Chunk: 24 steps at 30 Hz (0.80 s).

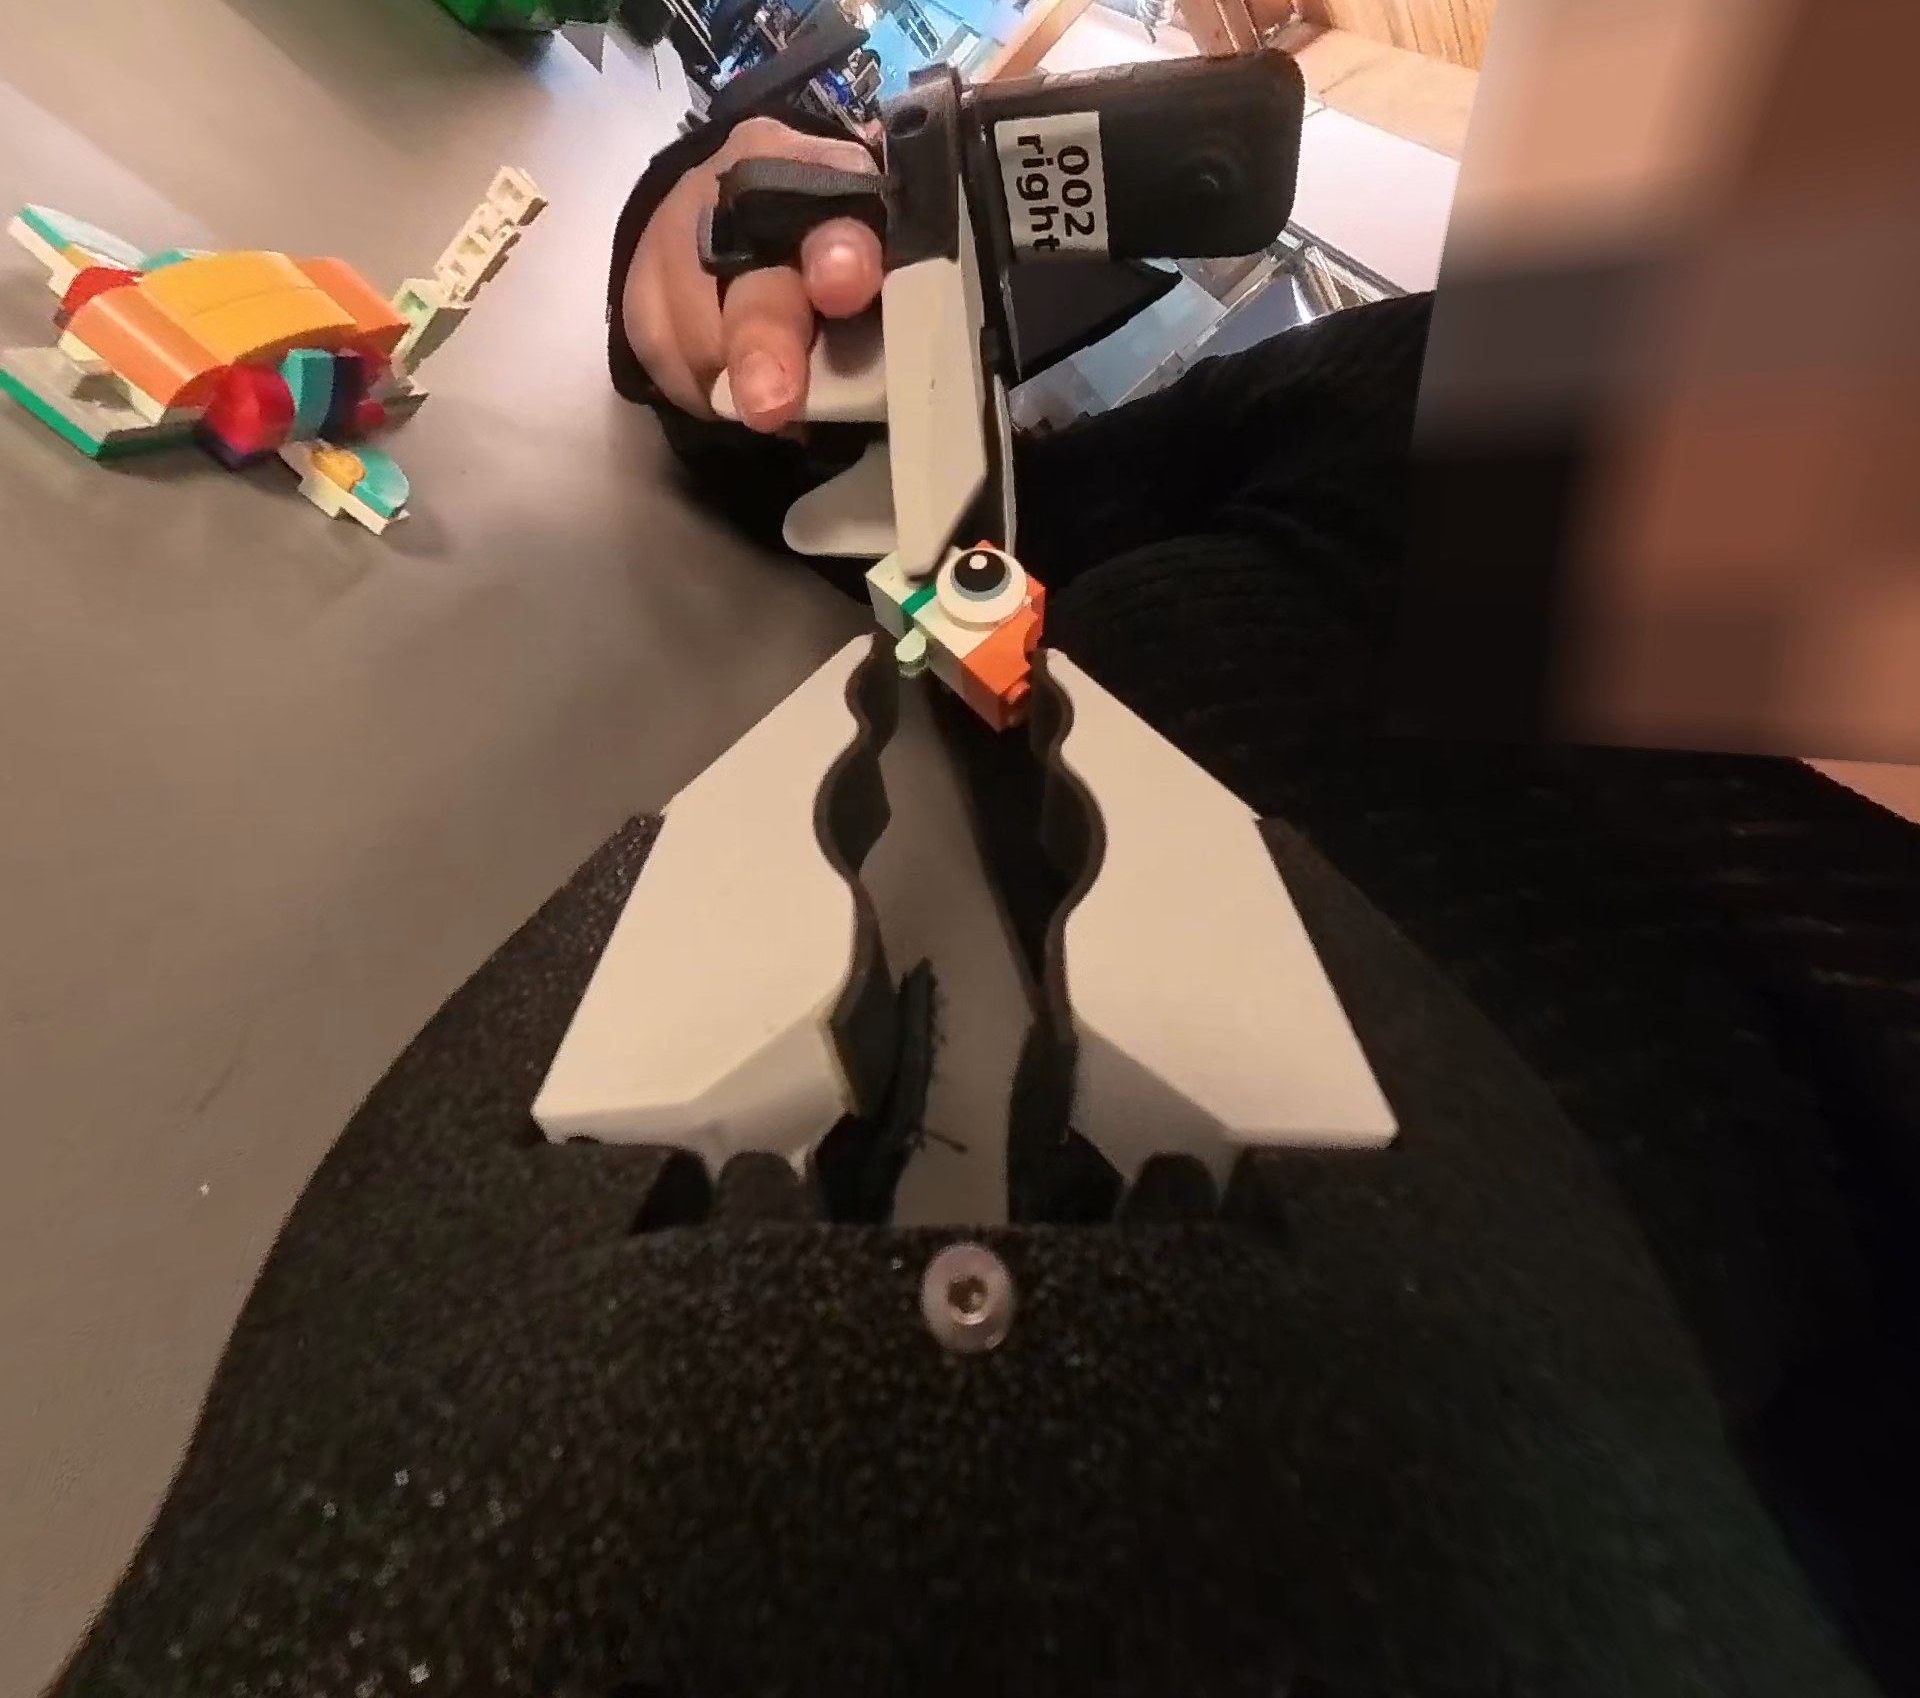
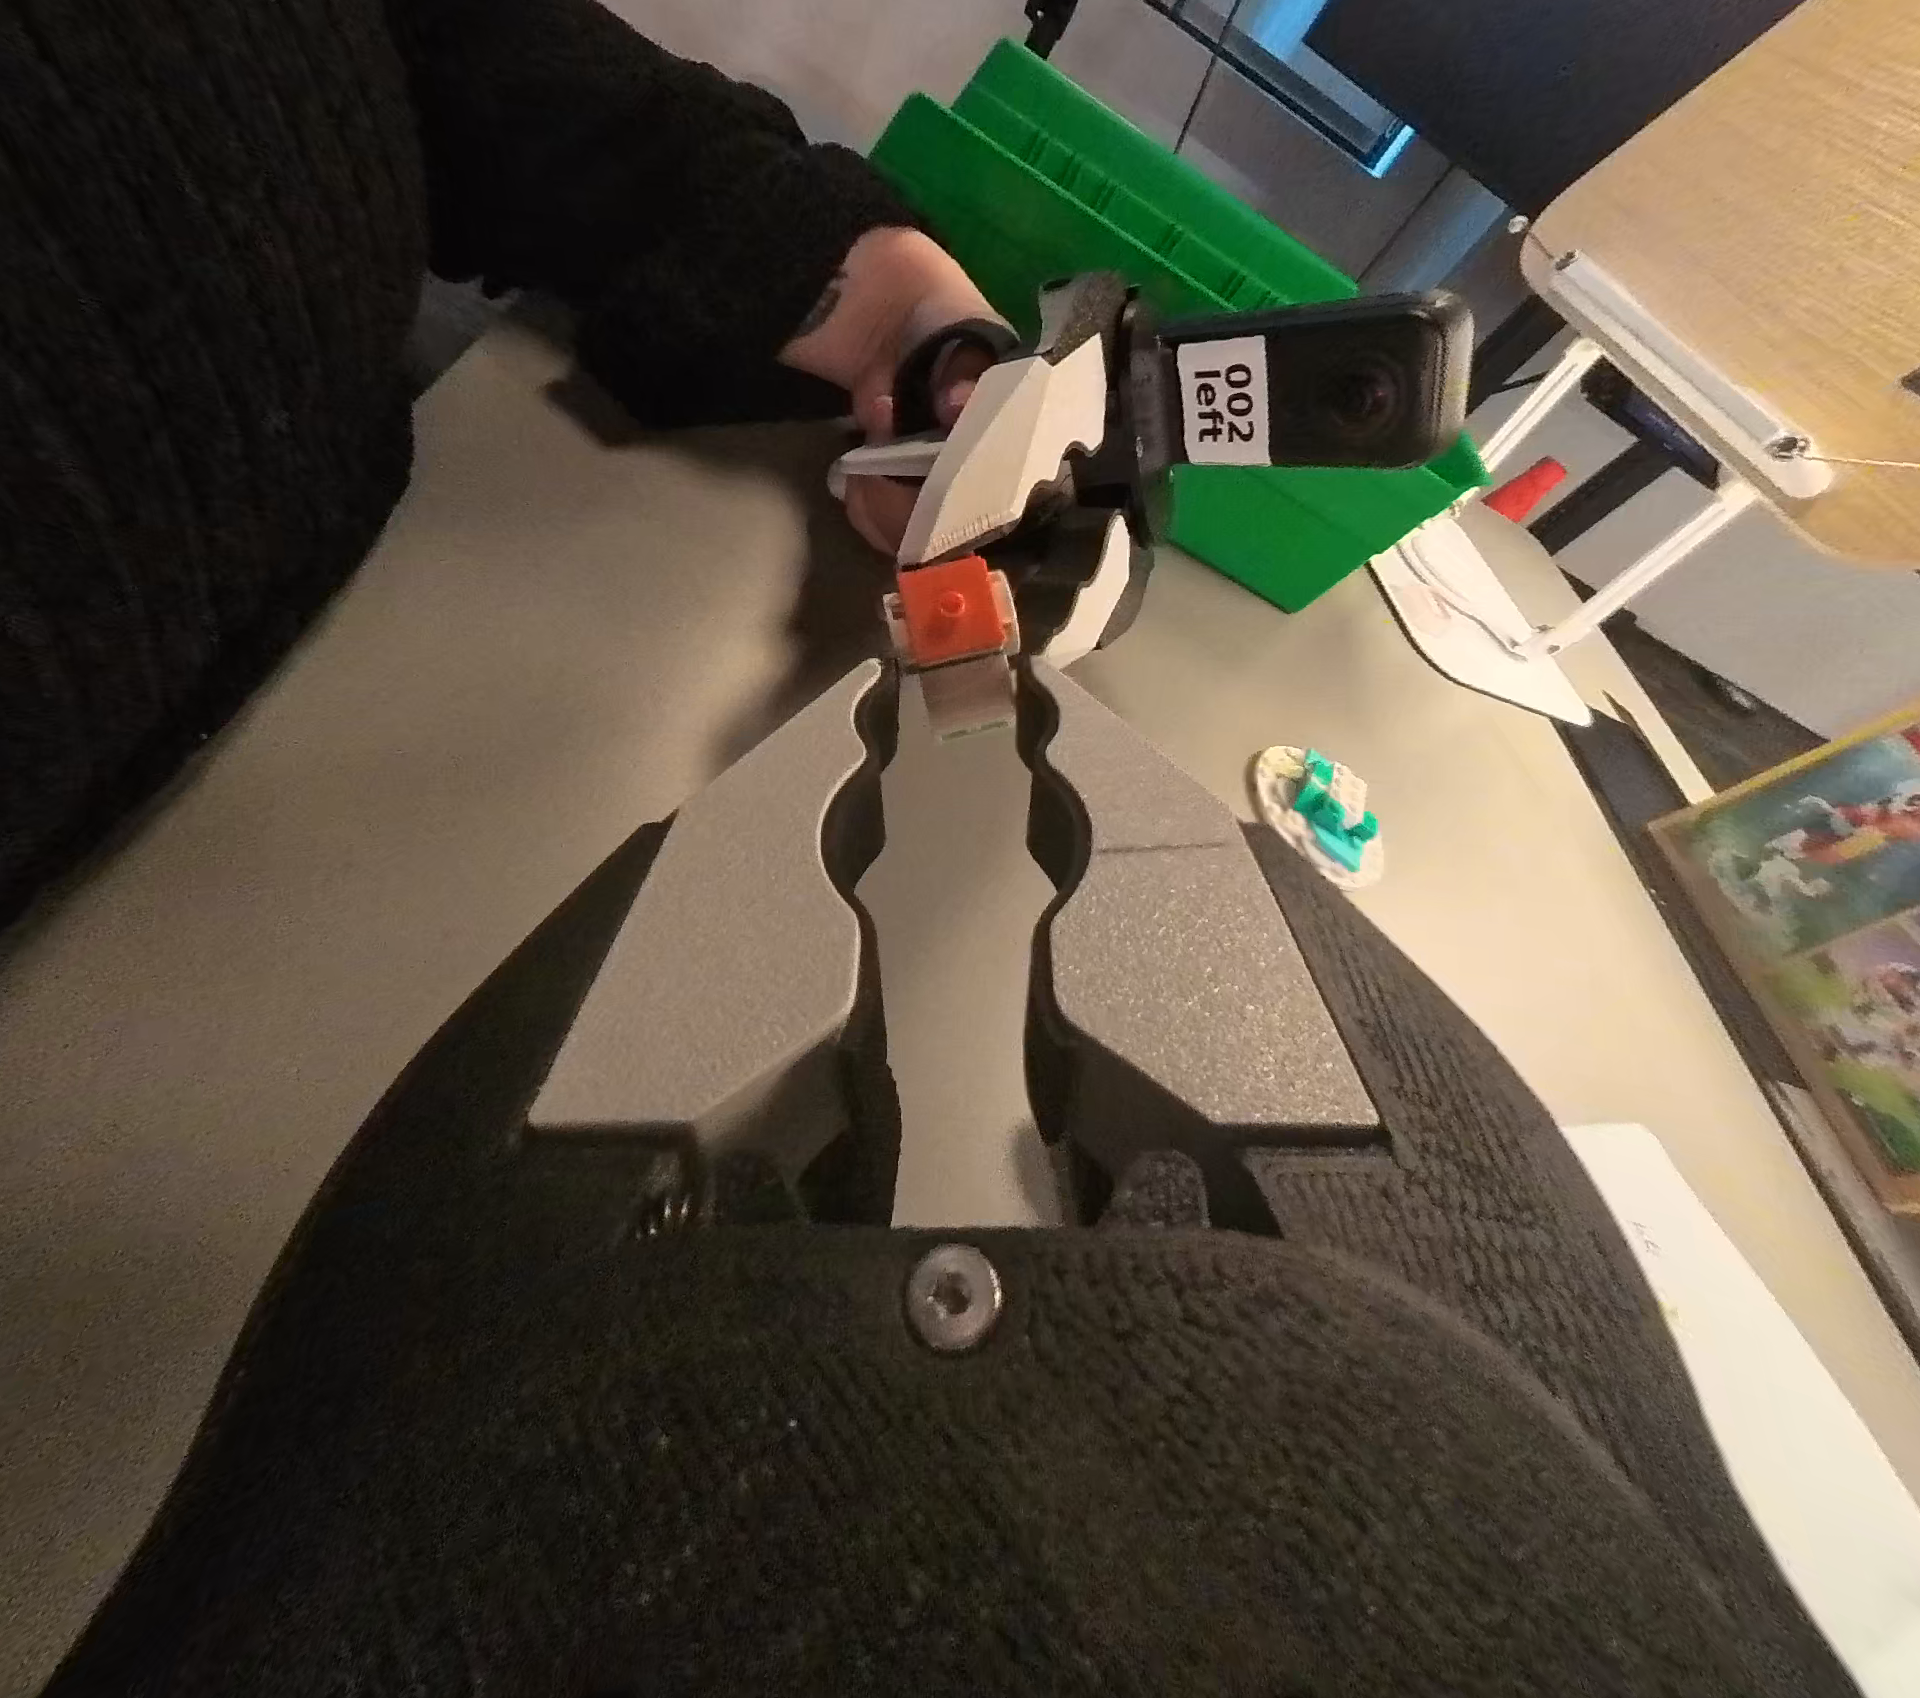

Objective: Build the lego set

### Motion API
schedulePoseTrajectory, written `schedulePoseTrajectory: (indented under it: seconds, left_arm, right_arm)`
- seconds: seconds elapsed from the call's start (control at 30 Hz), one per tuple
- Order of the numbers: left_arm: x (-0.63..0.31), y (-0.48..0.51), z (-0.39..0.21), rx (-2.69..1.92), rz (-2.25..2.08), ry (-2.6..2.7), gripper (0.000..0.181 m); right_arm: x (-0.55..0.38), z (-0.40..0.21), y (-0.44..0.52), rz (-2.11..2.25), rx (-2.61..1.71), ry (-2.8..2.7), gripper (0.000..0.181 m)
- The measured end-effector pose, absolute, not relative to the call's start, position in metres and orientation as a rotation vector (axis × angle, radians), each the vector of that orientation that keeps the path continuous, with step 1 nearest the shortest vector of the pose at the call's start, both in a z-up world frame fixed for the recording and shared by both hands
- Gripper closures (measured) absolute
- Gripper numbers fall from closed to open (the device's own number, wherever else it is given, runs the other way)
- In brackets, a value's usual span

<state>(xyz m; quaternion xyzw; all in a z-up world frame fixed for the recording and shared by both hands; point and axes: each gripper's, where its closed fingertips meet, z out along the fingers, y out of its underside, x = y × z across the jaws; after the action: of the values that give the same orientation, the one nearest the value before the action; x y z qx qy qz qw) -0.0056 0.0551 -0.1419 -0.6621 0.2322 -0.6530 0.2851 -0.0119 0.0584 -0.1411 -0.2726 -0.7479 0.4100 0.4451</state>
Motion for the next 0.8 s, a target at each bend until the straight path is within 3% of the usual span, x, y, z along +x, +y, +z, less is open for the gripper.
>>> schedulePoseTrajectory:
  seconds: [0.1,0.17,0.27,0.47,0.8]
  left_arm:
    - [-0.006,0.058,-0.144,-1.783,-1.726,0.603,0.157]
    - [-0.01,0.071,-0.146,-1.792,-1.615,0.558,0.129]
    - [-0.021,0.091,-0.143,-1.733,-1.277,0.599,0.118]
    - [-0.013,0.089,-0.15,-1.612,-0.701,0.929,0.134]
    - [-0.008,0.098,-0.175,-1.693,-0.519,1.007,0.149]
  right_arm:
    - [-0.011,-0.143,0.06,1.044,-0.713,-1.869,0.162]
    - [-0.011,-0.146,0.066,1.068,-0.79,-1.872,0.162]
    - [-0.01,-0.155,0.082,1.045,-0.923,-1.876,0.162]
    - [-0.009,-0.175,0.093,0.971,-1.069,-1.942,0.162]
    - [-0.013,-0.181,0.094,0.935,-1.086,-1.955,0.162]
